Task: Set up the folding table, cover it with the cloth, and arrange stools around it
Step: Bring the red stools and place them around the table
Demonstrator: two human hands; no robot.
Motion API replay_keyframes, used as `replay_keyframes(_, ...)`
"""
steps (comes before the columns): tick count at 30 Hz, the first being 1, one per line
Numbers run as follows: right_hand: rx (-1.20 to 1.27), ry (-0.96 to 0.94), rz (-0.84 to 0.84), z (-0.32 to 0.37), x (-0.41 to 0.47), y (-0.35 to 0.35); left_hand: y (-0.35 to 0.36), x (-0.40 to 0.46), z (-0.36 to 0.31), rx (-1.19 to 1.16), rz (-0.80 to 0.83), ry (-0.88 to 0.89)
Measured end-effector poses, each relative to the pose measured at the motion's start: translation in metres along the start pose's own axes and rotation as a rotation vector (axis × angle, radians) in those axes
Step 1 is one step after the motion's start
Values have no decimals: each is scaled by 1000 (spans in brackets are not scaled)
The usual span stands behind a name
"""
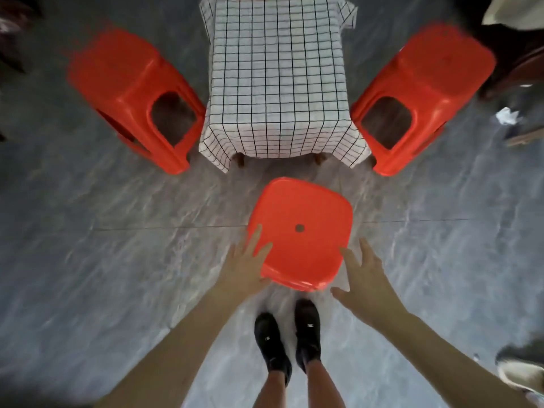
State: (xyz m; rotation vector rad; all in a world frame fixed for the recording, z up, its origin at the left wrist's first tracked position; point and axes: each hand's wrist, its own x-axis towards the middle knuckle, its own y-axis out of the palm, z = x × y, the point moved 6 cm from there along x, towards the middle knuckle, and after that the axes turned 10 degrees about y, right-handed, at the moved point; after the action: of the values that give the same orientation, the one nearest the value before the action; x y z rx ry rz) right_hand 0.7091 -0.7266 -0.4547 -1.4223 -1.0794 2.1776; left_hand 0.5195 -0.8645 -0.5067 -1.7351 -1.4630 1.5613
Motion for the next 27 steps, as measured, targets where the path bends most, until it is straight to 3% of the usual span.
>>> replay_keyframes(4, -16, 114, -2, -4, 57, 47, 50, 53, 16, -5, -53, -4)
replay_keyframes(8, 13, 250, 6, -12, 98, 92, 71, 93, 39, -146, -213, -150)
replay_keyframes(16, -142, 114, -61, -18, 118, 131, 93, 107, 62, -510, -294, -290)
replay_keyframes(27, -271, -103, -18, 3, 164, 91, 86, 99, 71, -628, -494, -483)
